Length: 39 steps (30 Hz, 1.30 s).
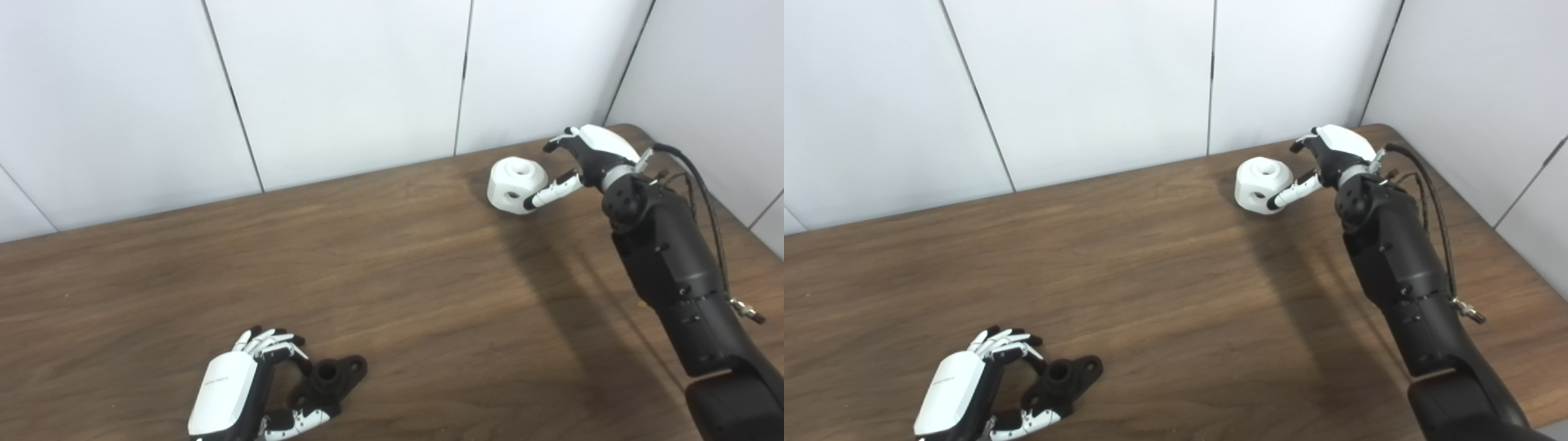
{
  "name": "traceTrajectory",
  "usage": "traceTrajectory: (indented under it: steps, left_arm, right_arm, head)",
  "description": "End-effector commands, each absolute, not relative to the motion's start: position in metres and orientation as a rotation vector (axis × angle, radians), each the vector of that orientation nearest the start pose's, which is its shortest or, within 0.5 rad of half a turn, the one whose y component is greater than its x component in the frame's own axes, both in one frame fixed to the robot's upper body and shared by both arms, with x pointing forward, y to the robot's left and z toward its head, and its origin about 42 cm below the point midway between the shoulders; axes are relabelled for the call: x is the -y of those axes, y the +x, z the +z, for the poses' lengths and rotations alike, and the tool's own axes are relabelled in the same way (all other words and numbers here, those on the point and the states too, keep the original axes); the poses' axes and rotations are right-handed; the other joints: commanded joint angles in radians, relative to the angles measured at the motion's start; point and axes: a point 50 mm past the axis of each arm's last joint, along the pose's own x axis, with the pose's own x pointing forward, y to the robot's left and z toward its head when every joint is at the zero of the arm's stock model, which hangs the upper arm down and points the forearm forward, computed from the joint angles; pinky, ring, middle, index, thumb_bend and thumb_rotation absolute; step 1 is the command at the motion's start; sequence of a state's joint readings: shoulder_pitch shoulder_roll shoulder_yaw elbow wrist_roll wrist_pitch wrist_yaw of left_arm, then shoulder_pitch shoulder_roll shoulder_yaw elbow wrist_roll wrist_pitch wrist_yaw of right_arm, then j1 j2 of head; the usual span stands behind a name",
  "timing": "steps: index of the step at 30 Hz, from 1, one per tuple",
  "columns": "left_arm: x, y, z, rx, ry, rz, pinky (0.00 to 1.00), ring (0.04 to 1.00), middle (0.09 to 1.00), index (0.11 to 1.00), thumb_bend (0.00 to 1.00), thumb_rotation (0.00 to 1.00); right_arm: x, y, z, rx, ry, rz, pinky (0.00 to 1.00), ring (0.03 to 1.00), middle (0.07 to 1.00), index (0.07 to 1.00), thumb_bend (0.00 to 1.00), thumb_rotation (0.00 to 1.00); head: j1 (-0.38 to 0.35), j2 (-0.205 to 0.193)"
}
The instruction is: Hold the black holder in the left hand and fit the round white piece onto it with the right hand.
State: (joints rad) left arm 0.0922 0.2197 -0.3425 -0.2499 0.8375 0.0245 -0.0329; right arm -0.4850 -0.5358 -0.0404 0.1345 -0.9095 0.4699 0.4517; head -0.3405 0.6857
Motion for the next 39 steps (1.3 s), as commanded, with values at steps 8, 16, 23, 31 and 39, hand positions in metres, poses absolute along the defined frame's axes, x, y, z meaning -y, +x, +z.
traceTrajectory:
  steps: [8, 16, 23, 31, 39]
  left_arm:
    - [-0.186, 0.234, 0.121, 0.210, 1.024, -0.315, 0.94, 0.830, 0.745, 0.485, 0.52, 0.04]
    - [-0.186, 0.234, 0.118, 0.206, 1.027, -0.318, 0.93, 0.828, 0.748, 0.485, 0.52, 0.04]
    - [-0.188, 0.235, 0.119, 0.205, 1.025, -0.319, 0.96, 0.834, 0.751, 0.485, 0.52, 0.04]
    - [-0.188, 0.235, 0.119, 0.205, 1.028, -0.324, 0.95, 0.833, 0.749, 0.485, 0.52, 0.04]
    - [-0.189, 0.235, 0.120, 0.207, 1.030, -0.324, 0.94, 0.829, 0.748, 0.485, 0.52, 0.04]
  right_arm:
    - [0.381, 0.434, 0.277, -0.252, -1.279, -0.239, 1.00, 1.000, 1.000, 0.791, 0.99, 0.36]
    - [0.373, 0.436, 0.267, -0.213, -1.274, -0.239, 1.00, 1.000, 0.996, 0.757, 0.96, 0.35]
    - [0.371, 0.436, 0.264, -0.206, -1.285, -0.242, 1.00, 1.000, 0.979, 0.731, 0.94, 0.36]
    - [0.376, 0.435, 0.262, -0.205, -1.292, -0.258, 1.00, 1.000, 0.959, 0.709, 0.93, 0.34]
    - [0.382, 0.433, 0.268, -0.202, -1.289, -0.272, 1.00, 1.000, 0.957, 0.709, 0.92, 0.33]
  head:
    - [0.012, -0.004]
    - [0.011, -0.008]
    - [0.000, -0.010]
    - [0.000, -0.010]
    - [-0.002, -0.002]
